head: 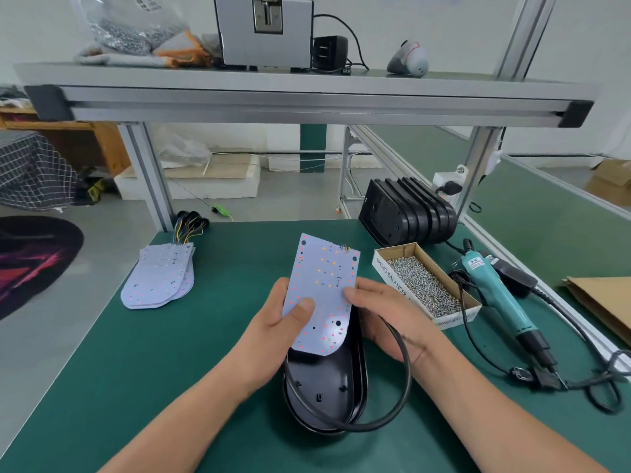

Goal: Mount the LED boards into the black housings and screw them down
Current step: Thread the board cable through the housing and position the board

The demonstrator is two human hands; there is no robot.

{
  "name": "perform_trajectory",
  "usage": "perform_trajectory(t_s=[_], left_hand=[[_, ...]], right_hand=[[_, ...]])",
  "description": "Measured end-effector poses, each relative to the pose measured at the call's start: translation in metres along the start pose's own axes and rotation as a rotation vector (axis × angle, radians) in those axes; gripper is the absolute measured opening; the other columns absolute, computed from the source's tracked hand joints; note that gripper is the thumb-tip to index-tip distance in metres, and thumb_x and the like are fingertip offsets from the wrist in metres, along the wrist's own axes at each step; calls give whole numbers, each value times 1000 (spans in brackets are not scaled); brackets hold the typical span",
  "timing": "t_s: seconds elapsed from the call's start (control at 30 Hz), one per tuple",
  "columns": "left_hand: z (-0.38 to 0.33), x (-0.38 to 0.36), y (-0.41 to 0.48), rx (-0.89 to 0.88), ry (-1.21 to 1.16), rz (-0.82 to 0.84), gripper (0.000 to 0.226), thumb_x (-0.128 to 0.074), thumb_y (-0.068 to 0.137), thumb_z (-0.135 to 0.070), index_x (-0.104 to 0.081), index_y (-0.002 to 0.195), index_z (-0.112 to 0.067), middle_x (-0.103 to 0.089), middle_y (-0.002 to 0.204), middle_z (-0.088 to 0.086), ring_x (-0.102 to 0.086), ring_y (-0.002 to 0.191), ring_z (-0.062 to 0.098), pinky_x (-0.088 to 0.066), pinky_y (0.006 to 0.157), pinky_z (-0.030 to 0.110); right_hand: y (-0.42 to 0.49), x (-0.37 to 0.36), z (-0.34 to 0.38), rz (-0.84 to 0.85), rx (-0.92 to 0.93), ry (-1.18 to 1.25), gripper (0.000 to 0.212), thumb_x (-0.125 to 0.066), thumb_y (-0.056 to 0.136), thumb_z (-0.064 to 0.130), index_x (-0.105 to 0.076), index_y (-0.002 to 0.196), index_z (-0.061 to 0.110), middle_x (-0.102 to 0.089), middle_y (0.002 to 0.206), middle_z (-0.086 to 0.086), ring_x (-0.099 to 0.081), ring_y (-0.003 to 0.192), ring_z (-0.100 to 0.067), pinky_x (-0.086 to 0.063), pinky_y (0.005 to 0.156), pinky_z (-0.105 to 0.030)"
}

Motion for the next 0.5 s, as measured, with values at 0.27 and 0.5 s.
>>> perform_trajectory(t_s=[0.27, 0.5], left_hand=[[1, 15, 7, 177, -198, -153, 47, -50, 92, -85, -73, 116, -53, -76, 121, -20, -73, 111, 2, -60, 87, 26], [21, 29, 12, 258, -253, -119, 44, -29, 112, -7, -62, 142, -8, -75, 129, 15, -70, 122, 30, -51, 110, 48]], right_hand=[[0, 4, -1, -84, 65, 192, 40, -59, 101, 12, -61, 137, -3, -63, 140, -27, -66, 124, -40, -58, 98, -48], [2, 6, 2, -116, 141, 282, 46, -61, 99, 17, -58, 142, 1, -58, 147, -25, -51, 140, -47, -32, 118, -70]])
Point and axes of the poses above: each hand's wrist, its own y-axis towards the middle knuckle, its own x-axis out of the back of the hand, z = x × y, the point moved 4 cm from there along y, towards the middle knuckle
